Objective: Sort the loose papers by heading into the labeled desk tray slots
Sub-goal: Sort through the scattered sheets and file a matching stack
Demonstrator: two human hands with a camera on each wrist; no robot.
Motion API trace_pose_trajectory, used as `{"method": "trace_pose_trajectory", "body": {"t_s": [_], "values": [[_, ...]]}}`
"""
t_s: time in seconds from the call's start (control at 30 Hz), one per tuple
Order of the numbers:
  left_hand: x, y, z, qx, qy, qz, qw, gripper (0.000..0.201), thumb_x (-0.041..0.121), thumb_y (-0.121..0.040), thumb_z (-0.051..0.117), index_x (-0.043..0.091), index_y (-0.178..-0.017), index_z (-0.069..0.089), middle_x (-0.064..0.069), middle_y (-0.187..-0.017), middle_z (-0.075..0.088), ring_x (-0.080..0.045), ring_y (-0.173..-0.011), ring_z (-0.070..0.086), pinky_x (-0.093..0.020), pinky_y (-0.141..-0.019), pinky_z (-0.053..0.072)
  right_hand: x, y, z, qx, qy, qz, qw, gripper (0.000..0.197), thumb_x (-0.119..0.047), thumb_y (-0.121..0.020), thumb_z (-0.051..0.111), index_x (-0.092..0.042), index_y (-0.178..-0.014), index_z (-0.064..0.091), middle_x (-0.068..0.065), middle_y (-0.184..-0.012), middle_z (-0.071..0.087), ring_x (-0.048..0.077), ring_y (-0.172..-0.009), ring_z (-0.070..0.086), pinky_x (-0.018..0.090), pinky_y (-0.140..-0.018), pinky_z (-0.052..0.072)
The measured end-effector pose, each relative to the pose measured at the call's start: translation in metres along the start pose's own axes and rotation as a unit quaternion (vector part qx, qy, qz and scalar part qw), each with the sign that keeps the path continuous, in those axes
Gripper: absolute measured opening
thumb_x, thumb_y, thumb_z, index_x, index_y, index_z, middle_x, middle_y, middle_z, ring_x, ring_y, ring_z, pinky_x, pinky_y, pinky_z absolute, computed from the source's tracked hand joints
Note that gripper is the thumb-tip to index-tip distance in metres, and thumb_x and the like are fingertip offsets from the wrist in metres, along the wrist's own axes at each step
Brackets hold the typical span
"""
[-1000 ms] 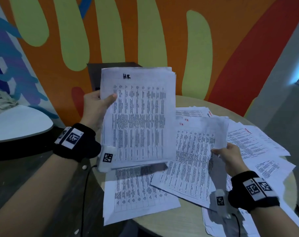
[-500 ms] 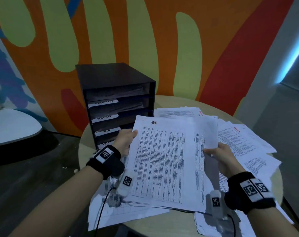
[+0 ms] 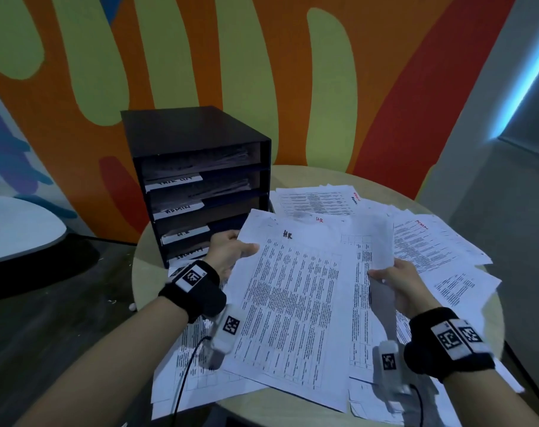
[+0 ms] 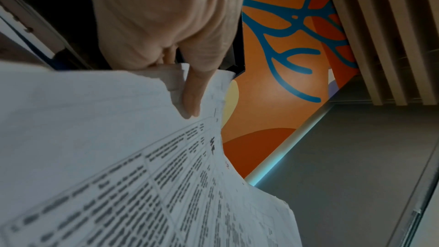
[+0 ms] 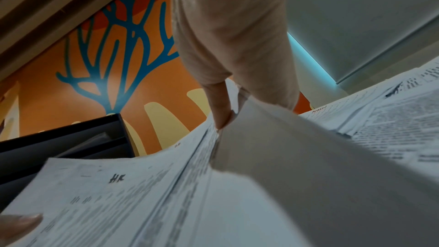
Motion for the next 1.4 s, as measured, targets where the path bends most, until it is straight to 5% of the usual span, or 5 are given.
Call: {"method": "trace_pose_trajectory", "body": {"t_s": [0.53,0.7,0.97,1.1,1.4], "values": [[-0.003,-0.019,-0.028,0.108,-0.012,0.144,0.984,0.013,0.009,-0.093,0.062,0.005,-0.104,0.067,-0.02,-0.108,0.069,-0.036,-0.099,0.066,-0.053,-0.091,0.053,-0.003,0.001,0.002,0.021,0.012,-0.003,1.0,0.017,0.012,-0.082,0.062,0.003,-0.096,0.058,0.016,-0.083,0.061,0.03,-0.075,0.055,0.039,-0.069,0.045],[-0.011,-0.022,-0.024,0.165,-0.226,0.244,0.929,0.054,0.009,-0.08,0.075,0.023,-0.127,0.05,0.0,-0.121,0.043,-0.02,-0.113,0.041,-0.052,-0.086,0.051,-0.006,0.004,0.004,0.02,0.023,-0.007,1.0,0.011,0.011,-0.082,0.062,0.002,-0.088,0.057,0.015,-0.078,0.058,0.028,-0.069,0.053,0.037,-0.065,0.043],[-0.027,-0.04,-0.001,-0.028,-0.376,0.126,0.918,0.076,0.01,-0.08,0.078,0.006,-0.144,0.038,-0.01,-0.129,0.051,-0.024,-0.12,0.051,-0.024,-0.096,0.041,-0.006,0.006,0.006,0.011,-0.002,-0.021,1.0,0.013,0.011,-0.082,0.062,-0.001,-0.084,0.058,0.012,-0.077,0.057,0.026,-0.074,0.051,0.039,-0.07,0.04],[-0.036,-0.049,0.009,0.01,-0.326,0.113,0.939,0.041,-0.001,-0.077,0.074,0.011,-0.112,0.056,-0.005,-0.096,0.053,-0.014,-0.082,0.052,-0.004,-0.054,0.04,-0.009,0.011,0.006,0.002,-0.022,-0.033,0.999,0.013,0.01,-0.083,0.062,-0.001,-0.088,0.058,0.012,-0.079,0.058,0.025,-0.074,0.052,0.035,-0.066,0.041],[-0.039,-0.05,0.014,-0.007,-0.299,0.125,0.946,0.027,0.011,-0.065,0.078,0.027,-0.082,0.063,0.004,-0.103,0.065,-0.018,-0.099,0.063,-0.033,-0.084,0.055,-0.013,0.014,0.009,-0.001,-0.033,-0.047,0.998,0.013,0.01,-0.083,0.063,-0.002,-0.086,0.061,0.015,-0.084,0.061,0.027,-0.076,0.056,0.038,-0.071,0.044]]}}
Point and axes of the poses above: each hand's wrist, its own y-axis away from the middle knuckle, its own z-axis out of the palm, x = y × z, the point moved 1 cm from there along -y, towards the middle knuckle
